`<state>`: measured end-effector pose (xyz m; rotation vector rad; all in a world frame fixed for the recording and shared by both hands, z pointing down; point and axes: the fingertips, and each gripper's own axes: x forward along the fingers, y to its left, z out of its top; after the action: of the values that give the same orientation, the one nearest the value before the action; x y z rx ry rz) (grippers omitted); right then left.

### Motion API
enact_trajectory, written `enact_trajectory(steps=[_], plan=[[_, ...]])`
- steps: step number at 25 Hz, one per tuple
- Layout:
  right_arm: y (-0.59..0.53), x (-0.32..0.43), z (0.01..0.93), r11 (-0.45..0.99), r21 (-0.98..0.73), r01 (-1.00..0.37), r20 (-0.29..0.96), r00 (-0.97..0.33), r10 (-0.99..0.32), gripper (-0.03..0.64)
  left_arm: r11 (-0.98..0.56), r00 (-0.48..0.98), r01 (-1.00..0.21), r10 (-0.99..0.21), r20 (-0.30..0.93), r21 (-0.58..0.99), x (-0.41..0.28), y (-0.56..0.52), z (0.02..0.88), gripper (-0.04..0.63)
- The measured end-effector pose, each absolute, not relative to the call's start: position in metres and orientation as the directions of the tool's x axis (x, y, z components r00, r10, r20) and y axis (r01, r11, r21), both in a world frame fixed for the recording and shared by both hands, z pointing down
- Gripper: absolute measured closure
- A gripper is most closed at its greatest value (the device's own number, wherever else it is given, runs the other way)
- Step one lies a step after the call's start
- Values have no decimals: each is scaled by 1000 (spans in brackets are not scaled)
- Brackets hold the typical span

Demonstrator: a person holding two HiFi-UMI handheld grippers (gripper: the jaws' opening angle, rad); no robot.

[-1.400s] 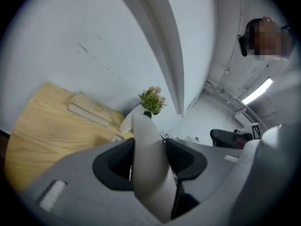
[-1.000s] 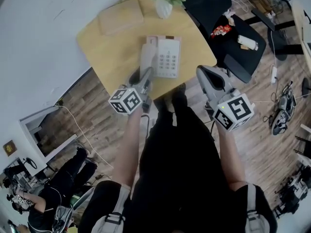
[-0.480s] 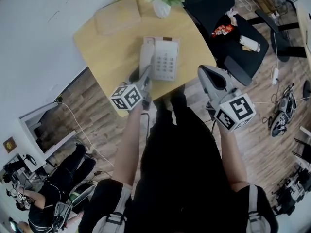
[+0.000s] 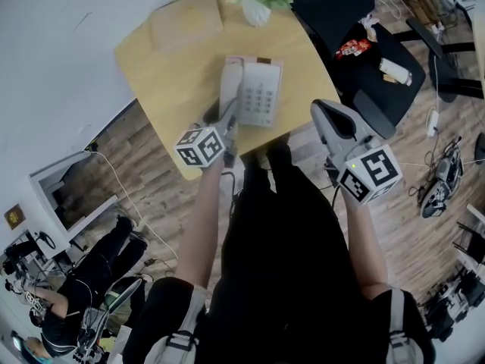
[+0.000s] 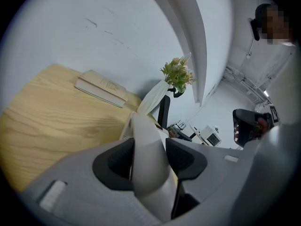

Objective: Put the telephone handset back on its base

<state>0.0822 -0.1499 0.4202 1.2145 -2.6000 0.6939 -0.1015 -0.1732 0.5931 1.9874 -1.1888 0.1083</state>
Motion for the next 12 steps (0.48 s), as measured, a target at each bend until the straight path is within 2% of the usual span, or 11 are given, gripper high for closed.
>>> enact_trajectory(steps=[12], plan=[[-162,85,426,582,-352,-733,350,-680,-644,614,-250,530,-809,-701,477,531,-97,-185,600,379]])
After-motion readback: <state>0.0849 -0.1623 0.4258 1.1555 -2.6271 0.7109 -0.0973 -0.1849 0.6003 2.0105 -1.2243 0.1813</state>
